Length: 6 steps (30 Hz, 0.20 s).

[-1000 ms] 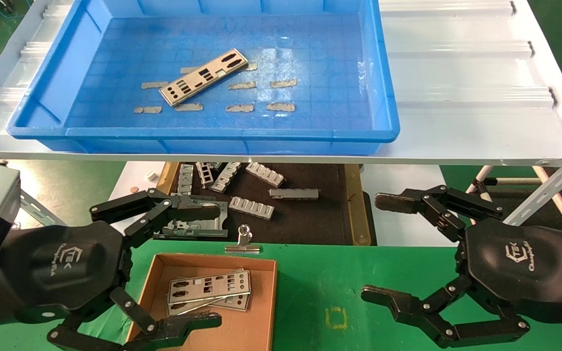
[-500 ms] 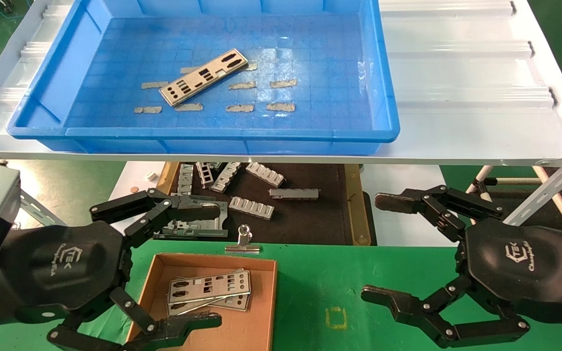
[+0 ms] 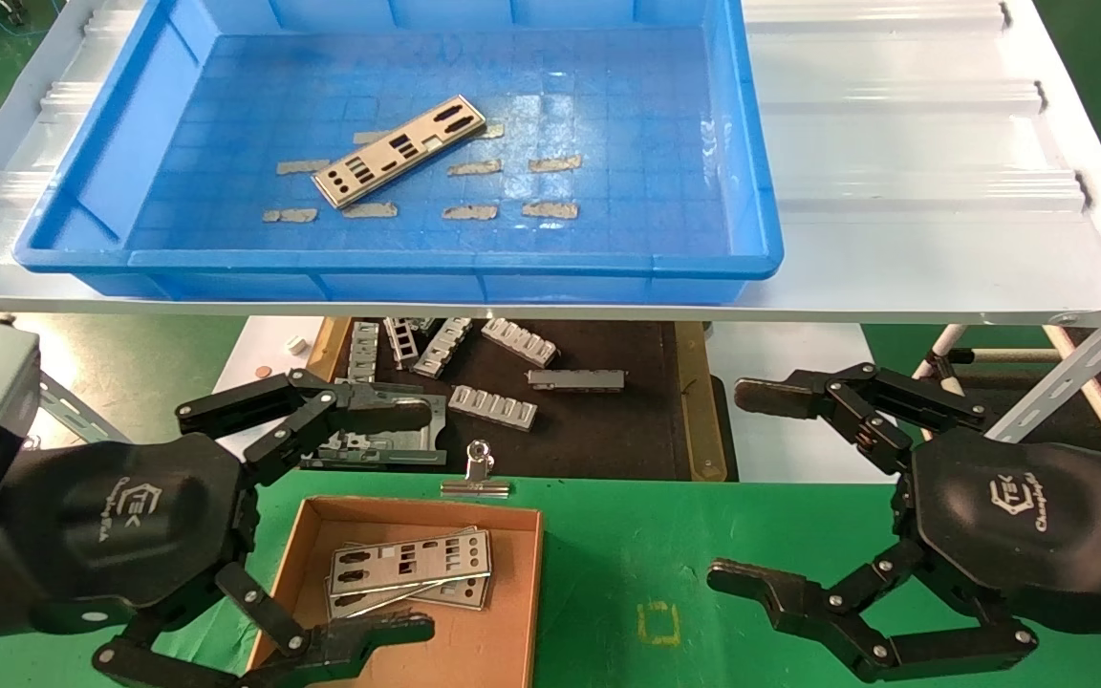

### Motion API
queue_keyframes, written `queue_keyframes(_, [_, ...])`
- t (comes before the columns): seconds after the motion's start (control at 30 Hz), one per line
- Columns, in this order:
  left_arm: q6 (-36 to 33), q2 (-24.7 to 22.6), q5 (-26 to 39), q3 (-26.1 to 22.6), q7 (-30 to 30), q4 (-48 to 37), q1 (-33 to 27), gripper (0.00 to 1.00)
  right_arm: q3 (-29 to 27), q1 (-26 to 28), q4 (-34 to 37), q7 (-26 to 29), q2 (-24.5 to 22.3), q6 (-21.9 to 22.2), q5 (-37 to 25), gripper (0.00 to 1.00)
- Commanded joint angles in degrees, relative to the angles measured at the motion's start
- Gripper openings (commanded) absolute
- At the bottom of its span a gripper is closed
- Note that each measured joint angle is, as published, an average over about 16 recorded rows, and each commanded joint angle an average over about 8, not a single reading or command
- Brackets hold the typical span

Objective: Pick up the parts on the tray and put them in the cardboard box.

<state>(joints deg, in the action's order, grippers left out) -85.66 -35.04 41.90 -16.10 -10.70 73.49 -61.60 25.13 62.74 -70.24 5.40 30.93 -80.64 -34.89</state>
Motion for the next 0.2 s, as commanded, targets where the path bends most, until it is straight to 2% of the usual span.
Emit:
queue_keyframes(0.03, [0.0, 0.0, 0.0, 0.0, 0.0, 0.0, 0.0, 1.0, 0.0, 0.0, 0.0, 0.0, 0.0, 0.0, 0.0, 1.0])
queue_keyframes(0.2, [0.0, 0.0, 0.0, 0.0, 0.0, 0.0, 0.0, 1.0, 0.0, 0.0, 0.0, 0.0, 0.0, 0.0, 0.0, 1.0])
